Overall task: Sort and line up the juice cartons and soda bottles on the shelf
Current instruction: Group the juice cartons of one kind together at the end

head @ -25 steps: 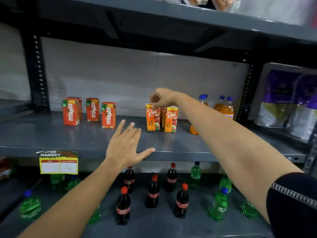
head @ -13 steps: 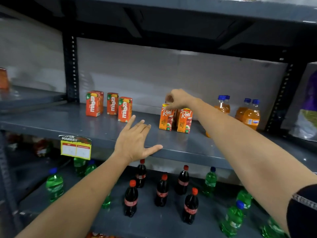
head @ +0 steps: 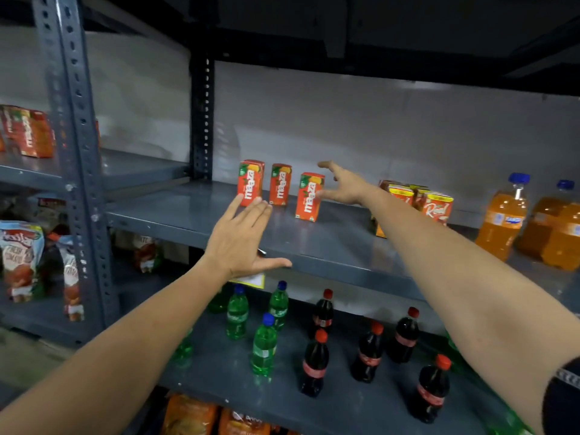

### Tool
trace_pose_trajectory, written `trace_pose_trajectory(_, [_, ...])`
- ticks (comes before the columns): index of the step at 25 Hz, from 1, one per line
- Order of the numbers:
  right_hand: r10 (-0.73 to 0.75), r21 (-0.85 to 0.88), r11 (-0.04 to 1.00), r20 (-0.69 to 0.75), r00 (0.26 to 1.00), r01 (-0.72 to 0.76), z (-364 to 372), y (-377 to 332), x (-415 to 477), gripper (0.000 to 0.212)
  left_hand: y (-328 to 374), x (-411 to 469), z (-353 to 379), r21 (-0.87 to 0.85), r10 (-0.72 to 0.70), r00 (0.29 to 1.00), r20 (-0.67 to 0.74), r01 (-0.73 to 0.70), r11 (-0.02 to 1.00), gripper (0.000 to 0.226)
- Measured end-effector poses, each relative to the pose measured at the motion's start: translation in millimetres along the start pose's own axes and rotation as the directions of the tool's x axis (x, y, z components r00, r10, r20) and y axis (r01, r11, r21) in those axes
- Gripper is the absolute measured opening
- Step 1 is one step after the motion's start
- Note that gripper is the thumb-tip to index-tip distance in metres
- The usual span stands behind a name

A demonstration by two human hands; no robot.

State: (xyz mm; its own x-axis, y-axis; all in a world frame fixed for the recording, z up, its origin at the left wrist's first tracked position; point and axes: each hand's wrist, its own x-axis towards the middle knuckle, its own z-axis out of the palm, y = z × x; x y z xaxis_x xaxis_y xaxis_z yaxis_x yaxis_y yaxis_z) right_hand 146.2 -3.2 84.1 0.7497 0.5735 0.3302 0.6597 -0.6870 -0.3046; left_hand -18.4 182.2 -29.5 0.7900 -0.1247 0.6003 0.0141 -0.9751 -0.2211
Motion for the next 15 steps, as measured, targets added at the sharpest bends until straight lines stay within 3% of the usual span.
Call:
trace_pose_trajectory(7, [0.033,0.366,0.93,-0.041,0.999,-0.016,33.1,-34.2,39.5,0.057,-17.1,9.7,13.2,-0.092,0.106,0.986,-0.127,-0.118,0.989,0.12])
trace_pose_trajectory(11, [0.028,0.382,0.924,0.002,1.0,-0.027,44.5,-58.0,53.8,0.056,-18.5,12.4,8.8,-0.17,0.071,0.99,-0.118,-0.091,0.981,0.122])
trace_pose_trajectory(13, [0.048,0.376,0.925,0.01,0.999,-0.048,53.1,-57.8,55.9,0.059,-24.3,14.3,0.1,-0.343,-0.003,0.997,-0.076,-0.024,0.939,0.115])
trace_pose_trajectory(15, [0.113,0.45,0.89,-0.068,0.991,-0.07,60.8,-51.8,52.0,0.067,-37.6,22.6,-9.7,-0.574,-0.115,0.993,-0.018,0.084,0.815,0.097])
